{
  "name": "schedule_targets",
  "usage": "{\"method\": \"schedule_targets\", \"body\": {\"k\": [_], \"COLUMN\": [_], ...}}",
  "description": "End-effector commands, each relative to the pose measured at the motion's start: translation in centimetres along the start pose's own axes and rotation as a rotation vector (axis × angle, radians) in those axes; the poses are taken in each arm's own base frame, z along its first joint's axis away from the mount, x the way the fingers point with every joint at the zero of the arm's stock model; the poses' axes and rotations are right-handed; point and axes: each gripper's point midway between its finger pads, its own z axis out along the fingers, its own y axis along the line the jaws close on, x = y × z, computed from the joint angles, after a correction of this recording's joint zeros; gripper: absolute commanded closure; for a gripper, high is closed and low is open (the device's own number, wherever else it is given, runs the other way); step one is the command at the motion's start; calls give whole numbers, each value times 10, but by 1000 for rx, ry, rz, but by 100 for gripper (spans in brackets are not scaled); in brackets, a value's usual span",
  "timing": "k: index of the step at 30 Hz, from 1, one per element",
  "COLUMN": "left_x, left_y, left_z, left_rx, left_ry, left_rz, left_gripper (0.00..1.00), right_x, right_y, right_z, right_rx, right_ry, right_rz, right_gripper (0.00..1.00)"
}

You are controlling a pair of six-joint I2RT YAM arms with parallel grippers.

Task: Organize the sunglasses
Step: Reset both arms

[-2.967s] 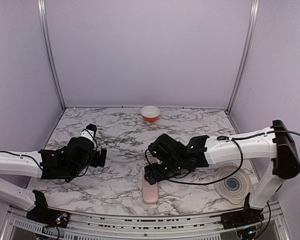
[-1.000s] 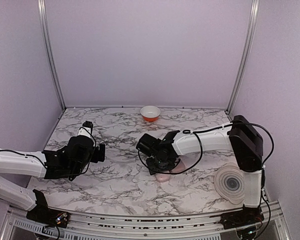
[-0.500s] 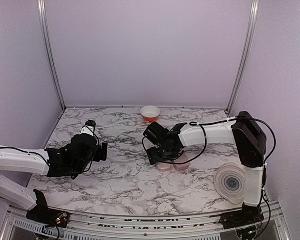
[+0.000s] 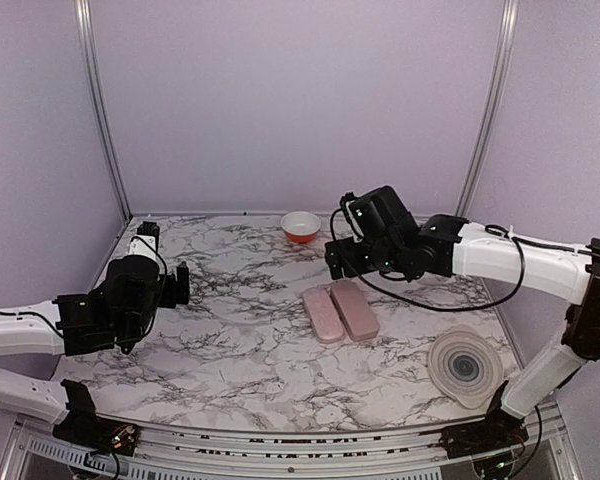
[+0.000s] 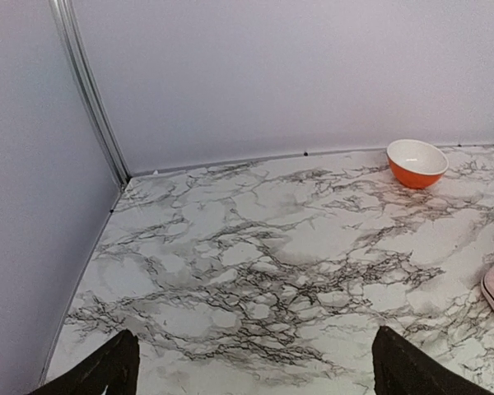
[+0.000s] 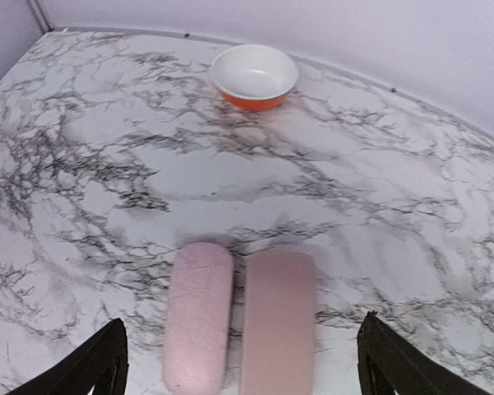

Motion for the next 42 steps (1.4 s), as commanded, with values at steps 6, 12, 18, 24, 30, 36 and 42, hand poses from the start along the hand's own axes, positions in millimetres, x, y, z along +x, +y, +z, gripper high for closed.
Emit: {"method": "schedule_targets", "body": {"k": [6,12,18,24,30,36,42], "left_x": [-28,-1,18,30,51,68,58], "left_y": [87,141,166,180,193,199,190], "left_z": [-10,16,39,66,83,97,101], "left_rx": [-281,-418,-468,-447,-477,-493,-404], "left_ry": [-131,-80,-59,-79,-61,-40,-143], "left_rz": [1,-48,-111,-168,-185,-169,-179], "left_gripper": [1,1,1,1,1,1,1], "right_x": [-28,-1,24,42,52,66,83], "right_y": [-152,-206,-265,-291,-312,-311,-305], "right_z": [-51,-69,-84,-86,-88,-72,-57], "right_rx": [274,467,664,742,839,833,684], "right_ry": [-317,-463,-501,-524,-524,-514,-630], "right_rz": [86,77,224,243,316,115,78], "right_gripper": [6,0,0,0,3,0,0]}}
